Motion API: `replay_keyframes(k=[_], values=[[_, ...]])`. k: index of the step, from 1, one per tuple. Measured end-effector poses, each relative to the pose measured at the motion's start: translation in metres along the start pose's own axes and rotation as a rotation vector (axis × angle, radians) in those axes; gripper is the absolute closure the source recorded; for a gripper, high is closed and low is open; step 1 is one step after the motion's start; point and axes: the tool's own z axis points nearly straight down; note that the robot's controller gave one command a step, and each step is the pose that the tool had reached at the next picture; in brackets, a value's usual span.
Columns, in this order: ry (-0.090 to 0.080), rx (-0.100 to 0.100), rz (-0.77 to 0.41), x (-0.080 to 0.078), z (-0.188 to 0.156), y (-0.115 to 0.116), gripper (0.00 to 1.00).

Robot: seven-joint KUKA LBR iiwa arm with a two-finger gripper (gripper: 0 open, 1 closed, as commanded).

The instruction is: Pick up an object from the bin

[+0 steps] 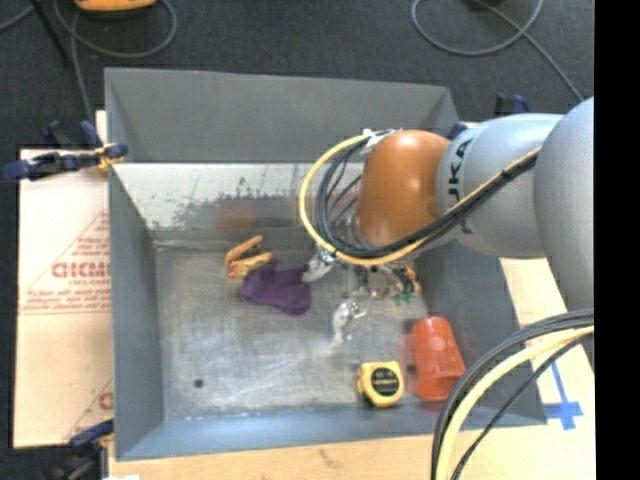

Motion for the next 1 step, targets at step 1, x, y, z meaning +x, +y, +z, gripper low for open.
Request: replay_keyframes(k=[1], values=[[0.003, -0.004, 0.061, -0.0164, -0.0069, 0.0191, 0.0]])
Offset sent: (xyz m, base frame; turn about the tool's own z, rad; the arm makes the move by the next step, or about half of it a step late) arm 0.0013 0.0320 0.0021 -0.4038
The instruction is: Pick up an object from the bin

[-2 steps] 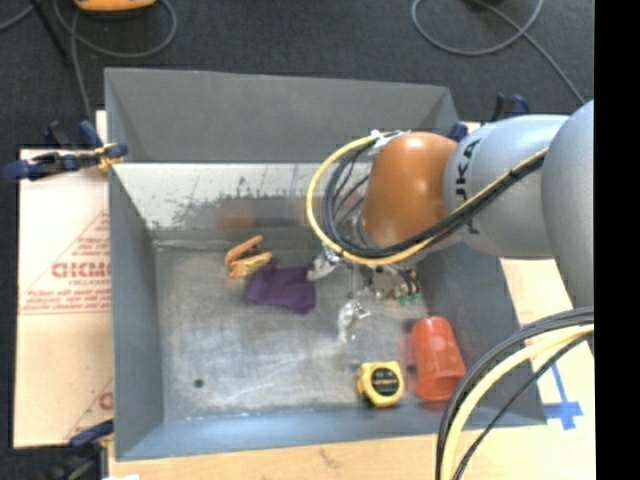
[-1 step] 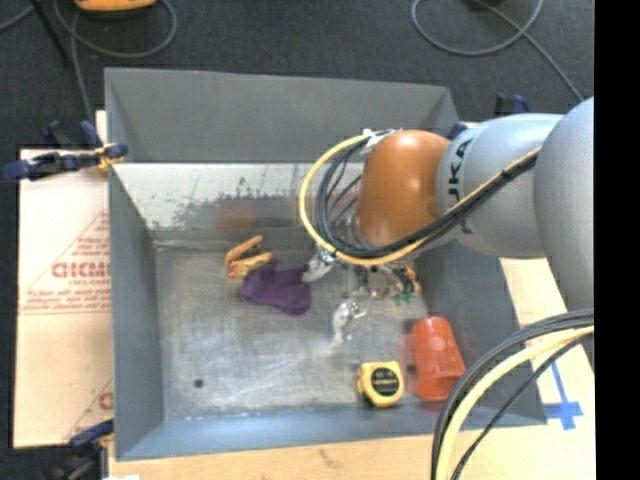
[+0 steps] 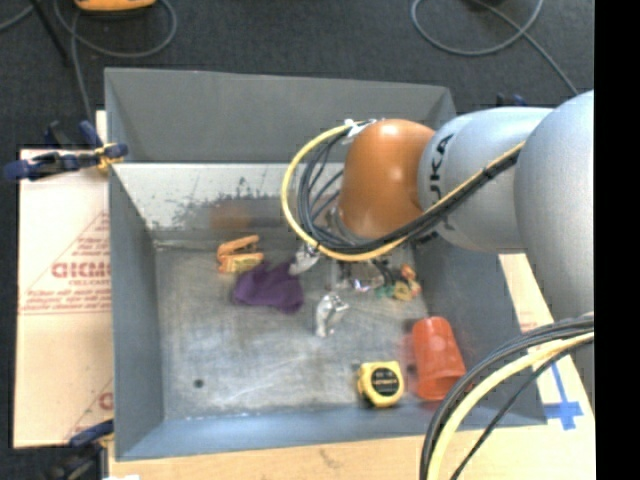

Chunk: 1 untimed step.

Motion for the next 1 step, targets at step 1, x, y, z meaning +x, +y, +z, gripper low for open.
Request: replay_keyframes(k=[1], values=[[0.001, 0.0, -0.059, -0.0013, -0.0021, 0.0109, 0.0]])
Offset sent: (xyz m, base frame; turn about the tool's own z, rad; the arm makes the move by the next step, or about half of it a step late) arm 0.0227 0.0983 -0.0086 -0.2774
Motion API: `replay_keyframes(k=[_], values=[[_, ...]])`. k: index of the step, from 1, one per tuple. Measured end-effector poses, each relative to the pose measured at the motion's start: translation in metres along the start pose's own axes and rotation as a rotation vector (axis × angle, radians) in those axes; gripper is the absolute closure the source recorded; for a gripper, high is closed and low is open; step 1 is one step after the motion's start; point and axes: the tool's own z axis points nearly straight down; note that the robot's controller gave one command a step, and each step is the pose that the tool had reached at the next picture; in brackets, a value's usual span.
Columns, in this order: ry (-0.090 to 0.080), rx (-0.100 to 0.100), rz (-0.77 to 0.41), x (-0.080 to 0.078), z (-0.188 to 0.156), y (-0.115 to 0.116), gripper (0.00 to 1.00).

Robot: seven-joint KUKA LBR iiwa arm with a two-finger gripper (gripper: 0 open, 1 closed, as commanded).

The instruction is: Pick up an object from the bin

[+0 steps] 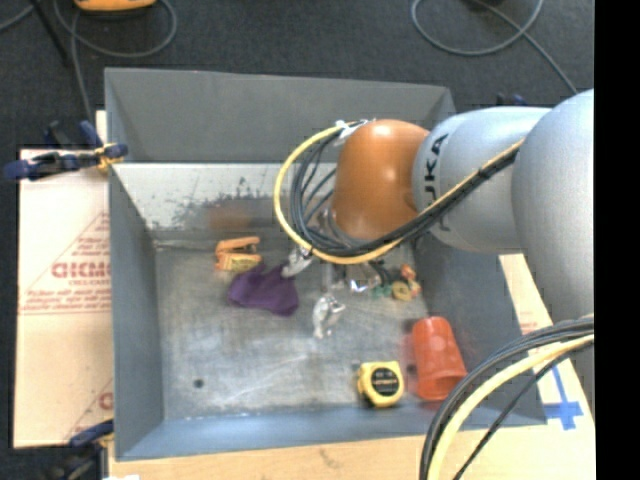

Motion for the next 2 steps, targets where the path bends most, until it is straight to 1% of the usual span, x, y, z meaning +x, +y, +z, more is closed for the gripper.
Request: replay_keyframes(k=[1, 2], values=[[-0.009, -0.001, -0.217, -0.0544, 0.0062, 0.0751, 1.0], [-0.009, -0.001, -0.217, -0.0544, 0.0063, 0.075, 1.0]])
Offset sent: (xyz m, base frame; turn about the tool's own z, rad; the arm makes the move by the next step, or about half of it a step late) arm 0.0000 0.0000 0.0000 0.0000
